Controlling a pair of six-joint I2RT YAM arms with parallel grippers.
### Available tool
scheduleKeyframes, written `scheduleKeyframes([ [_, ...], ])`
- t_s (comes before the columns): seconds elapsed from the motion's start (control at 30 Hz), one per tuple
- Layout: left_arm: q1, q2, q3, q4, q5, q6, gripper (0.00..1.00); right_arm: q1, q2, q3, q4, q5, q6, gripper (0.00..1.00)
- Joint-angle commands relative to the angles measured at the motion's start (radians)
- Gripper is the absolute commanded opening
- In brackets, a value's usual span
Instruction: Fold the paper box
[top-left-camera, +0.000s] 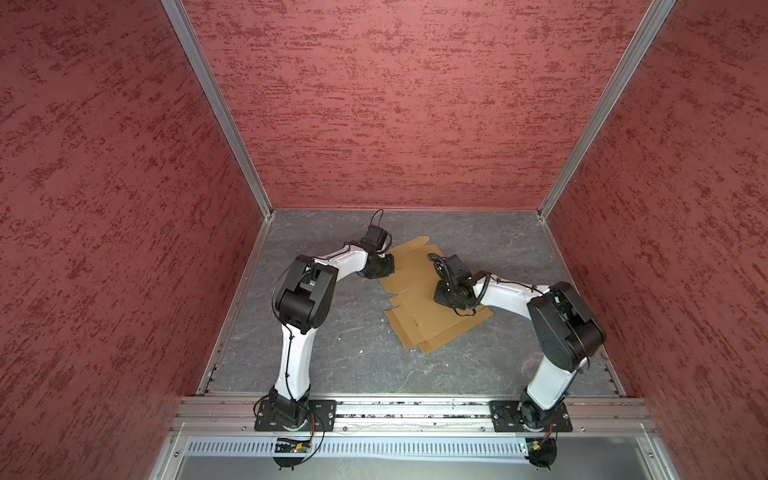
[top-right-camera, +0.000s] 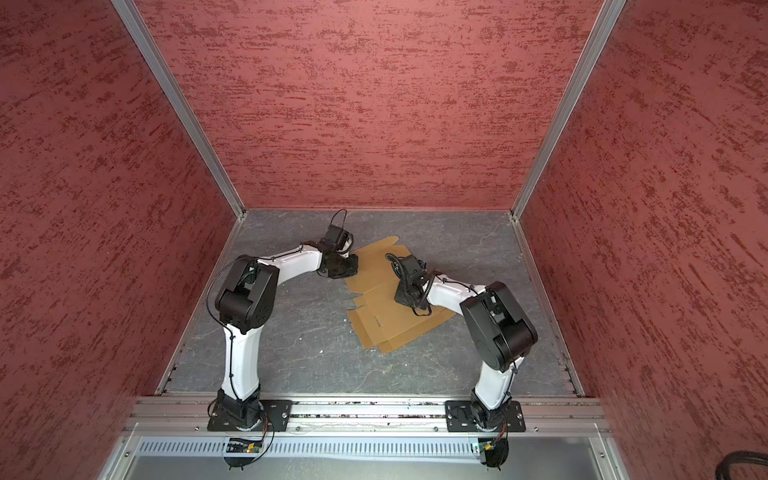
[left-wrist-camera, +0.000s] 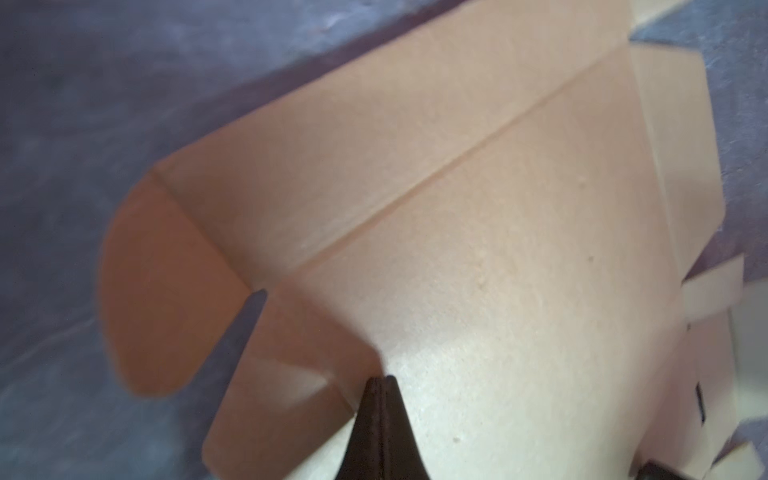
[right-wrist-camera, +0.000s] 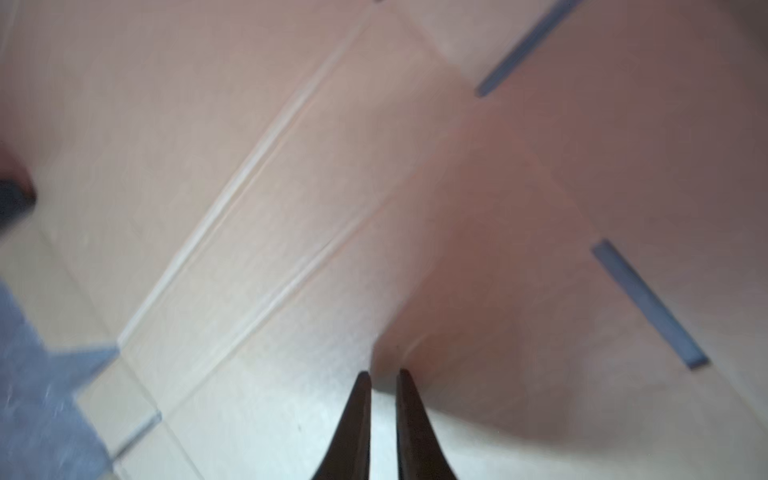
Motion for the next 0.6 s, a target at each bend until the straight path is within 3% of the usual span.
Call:
scheduleKeyframes([
  [0.0, -0.011, -0.021, -0.094, -0.051, 0.007, -0.063, 0.0, -0.037, 0.109, 0.077, -0.063, 0.038, -0.098, 0.15],
  [0.23, -0.061, -0.123, -0.221, -0.036, 0.045, -0.131, 0.0, -0.092, 0.298, 0.358, -0.07, 0.025, -0.206, 0.17],
  [0.37, -0.129, -0.152, -0.238, -0.024, 0.088, -0.165, 0.0, -0.094, 0.375, 0.551, -0.09, -0.041, -0.245, 0.2],
  [0.57, -0.201, -0.244, -0.217, 0.004, 0.136, -0.202, 0.0, -0.095, 0.394, 0.707, -0.108, -0.08, -0.249, 0.24],
])
